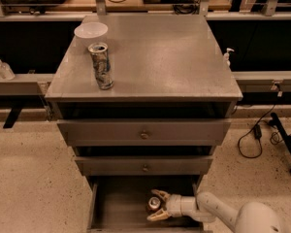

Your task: Pick orange can from bottom drawer and place on counter

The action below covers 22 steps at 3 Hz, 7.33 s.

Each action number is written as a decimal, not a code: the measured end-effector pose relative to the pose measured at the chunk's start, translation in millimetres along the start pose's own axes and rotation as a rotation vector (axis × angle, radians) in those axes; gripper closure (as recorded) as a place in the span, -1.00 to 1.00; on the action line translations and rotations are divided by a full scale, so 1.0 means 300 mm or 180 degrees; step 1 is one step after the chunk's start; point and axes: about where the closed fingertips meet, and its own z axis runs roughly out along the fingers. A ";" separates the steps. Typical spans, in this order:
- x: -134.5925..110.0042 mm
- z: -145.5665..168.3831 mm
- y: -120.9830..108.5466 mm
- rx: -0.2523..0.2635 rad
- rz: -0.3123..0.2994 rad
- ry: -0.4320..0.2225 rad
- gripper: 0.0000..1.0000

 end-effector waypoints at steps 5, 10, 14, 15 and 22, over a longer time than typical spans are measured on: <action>-0.281 -0.195 0.052 -0.0103 -0.0571 -0.0623 1.00; -1.068 -0.721 0.128 -0.0061 -0.0994 -0.0415 1.00; -1.659 -0.883 0.128 -0.0888 -0.1754 -0.0537 1.00; -1.924 -0.935 0.163 -0.1271 -0.2050 -0.0527 1.00; -2.269 -0.845 -0.578 0.0308 -0.0247 0.0114 0.64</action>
Offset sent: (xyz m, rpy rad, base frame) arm 0.0088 -0.0071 -0.0078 -0.0347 -0.0414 -0.0093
